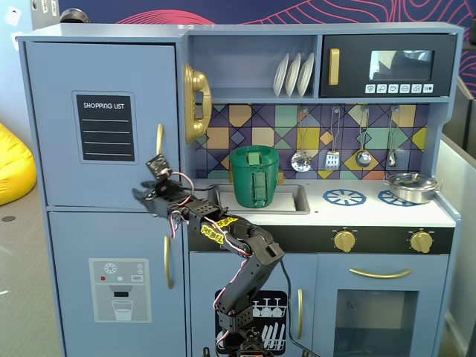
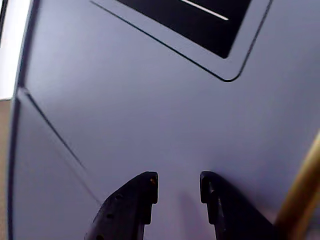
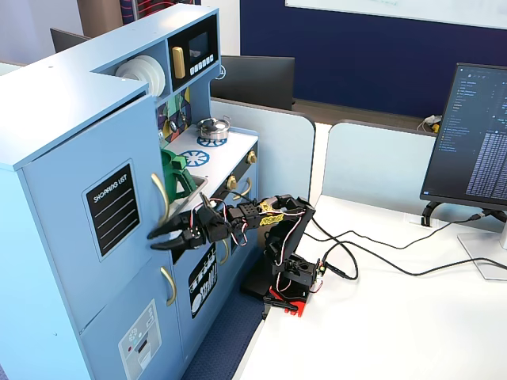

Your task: Close the left cabinet door

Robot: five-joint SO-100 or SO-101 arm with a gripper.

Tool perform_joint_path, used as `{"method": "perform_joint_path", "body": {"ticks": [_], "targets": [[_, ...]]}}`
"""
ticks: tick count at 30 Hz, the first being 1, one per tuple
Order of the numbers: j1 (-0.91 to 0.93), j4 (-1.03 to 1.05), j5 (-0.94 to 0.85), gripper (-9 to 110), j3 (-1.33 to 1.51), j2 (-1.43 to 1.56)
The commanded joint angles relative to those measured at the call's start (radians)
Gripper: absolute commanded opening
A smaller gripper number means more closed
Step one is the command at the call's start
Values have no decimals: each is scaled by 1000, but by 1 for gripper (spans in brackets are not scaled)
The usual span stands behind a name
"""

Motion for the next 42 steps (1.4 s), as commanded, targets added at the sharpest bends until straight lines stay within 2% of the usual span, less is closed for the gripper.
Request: {"method": "perform_joint_path", "body": {"ticks": [1,16,20,22,25,29,35,42], "targets": [[61,-44,-6,0,-3,6],[114,-106,-8,0,60,18],[115,-66,28,0,80,63],[84,31,77,0,94,133],[29,293,153,0,103,270],[43,457,210,0,210,423],[221,644,272,0,379,623],[502,804,258,0,581,759]]}}
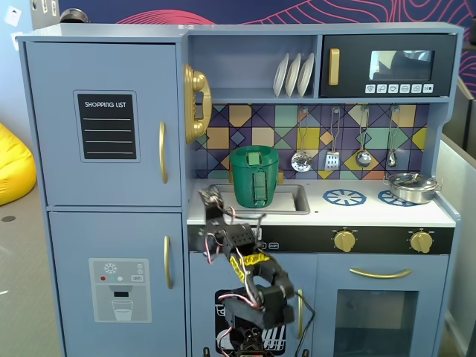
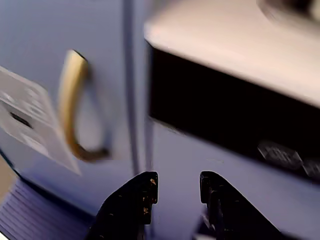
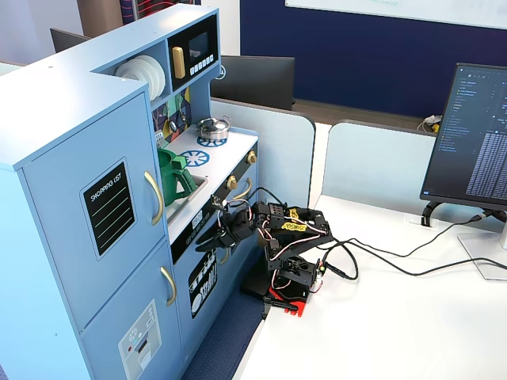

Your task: Close the left cabinet door

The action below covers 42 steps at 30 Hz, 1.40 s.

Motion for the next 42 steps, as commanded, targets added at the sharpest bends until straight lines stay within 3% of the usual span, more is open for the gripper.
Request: {"method": "perform_joint_path", "body": {"ticks": [1,10,28,34,37,42], "targets": [[167,100,-2,0,60,78],[359,258,32,0,268,183],[385,649,239,0,436,339],[420,747,225,0,436,357],[402,821,114,0,436,359],[417,821,140,2,436,359]]}}
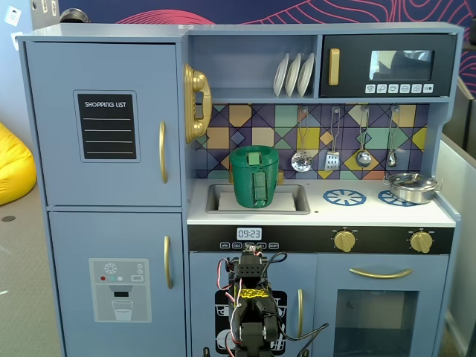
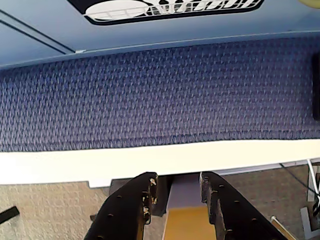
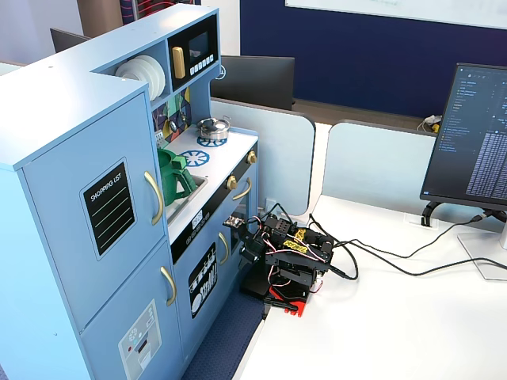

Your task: Close the left cabinet door

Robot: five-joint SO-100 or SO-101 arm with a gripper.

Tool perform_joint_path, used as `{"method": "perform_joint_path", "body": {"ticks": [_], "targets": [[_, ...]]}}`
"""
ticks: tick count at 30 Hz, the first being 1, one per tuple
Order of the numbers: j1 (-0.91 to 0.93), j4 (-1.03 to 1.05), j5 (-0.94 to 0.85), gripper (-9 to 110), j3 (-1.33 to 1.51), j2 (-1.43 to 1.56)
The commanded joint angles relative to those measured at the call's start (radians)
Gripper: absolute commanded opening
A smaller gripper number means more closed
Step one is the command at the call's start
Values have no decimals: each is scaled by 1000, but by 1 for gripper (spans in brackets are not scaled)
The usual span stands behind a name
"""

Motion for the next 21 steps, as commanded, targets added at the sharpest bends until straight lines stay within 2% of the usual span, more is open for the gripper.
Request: {"method": "perform_joint_path", "body": {"ticks": [1,21], "targets": [[15,184,15,2,-8,-6],[15,184,15,5,-8,-6]]}}
